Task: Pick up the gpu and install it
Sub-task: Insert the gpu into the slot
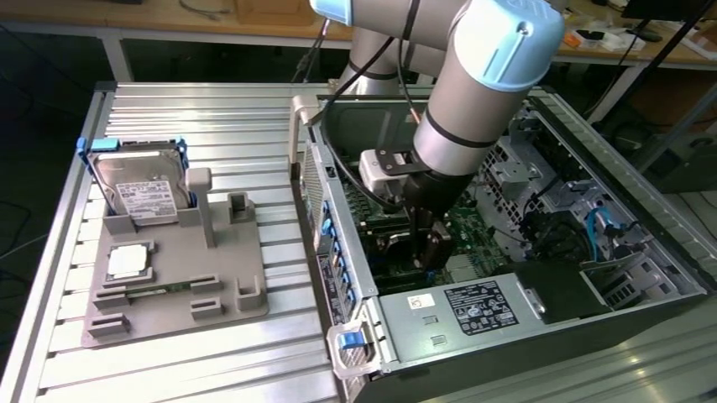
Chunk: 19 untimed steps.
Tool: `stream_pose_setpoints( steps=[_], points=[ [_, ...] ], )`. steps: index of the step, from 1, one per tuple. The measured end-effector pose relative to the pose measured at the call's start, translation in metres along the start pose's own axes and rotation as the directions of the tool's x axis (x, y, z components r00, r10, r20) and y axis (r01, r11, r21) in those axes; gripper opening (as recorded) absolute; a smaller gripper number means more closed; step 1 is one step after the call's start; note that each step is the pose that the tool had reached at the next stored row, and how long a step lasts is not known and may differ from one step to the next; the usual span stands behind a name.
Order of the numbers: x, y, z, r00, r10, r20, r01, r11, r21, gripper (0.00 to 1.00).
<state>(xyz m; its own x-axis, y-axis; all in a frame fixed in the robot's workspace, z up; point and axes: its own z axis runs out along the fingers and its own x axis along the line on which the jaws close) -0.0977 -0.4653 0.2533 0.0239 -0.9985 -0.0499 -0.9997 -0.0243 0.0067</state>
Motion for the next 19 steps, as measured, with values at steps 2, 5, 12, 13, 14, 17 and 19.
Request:
stream_pose_setpoints(
  steps=[2, 5, 12, 13, 14, 17, 19],
  points=[
    [0.0, 0.0, -0.004, 1.0, 0.0, -0.0003, 0.0, 1.0, 0.0012, 0.99],
    [-0.001, 0.0001, -0.0078, 1.0, -0.001, -0.0002, 0.001, 1.0, 0.0033, 0.99],
    [-0.002, 0.0008, -0.0127, 1.0, -0.002, -0.0005, 0.002, 1.0, 0.0084, 0.78],
    [-0.002, 0.0009, -0.0131, 1.0, -0.002, -0.0004, 0.002, 1.0, 0.0089, 0.73],
    [-0.002, 0.0009, -0.0134, 1.0, -0.002, -0.0005, 0.002, 1.0, 0.0093, 0.67],
    [-0.002, 0.001, -0.0157, 1.0, -0.004, -0.0007, 0.004, 0.9999, 0.0102, 0.48],
    [-0.002, 0.001, -0.0181, 1.0, -0.004, -0.0007, 0.004, 0.9999, 0.0109, 0.42]
  ],
)
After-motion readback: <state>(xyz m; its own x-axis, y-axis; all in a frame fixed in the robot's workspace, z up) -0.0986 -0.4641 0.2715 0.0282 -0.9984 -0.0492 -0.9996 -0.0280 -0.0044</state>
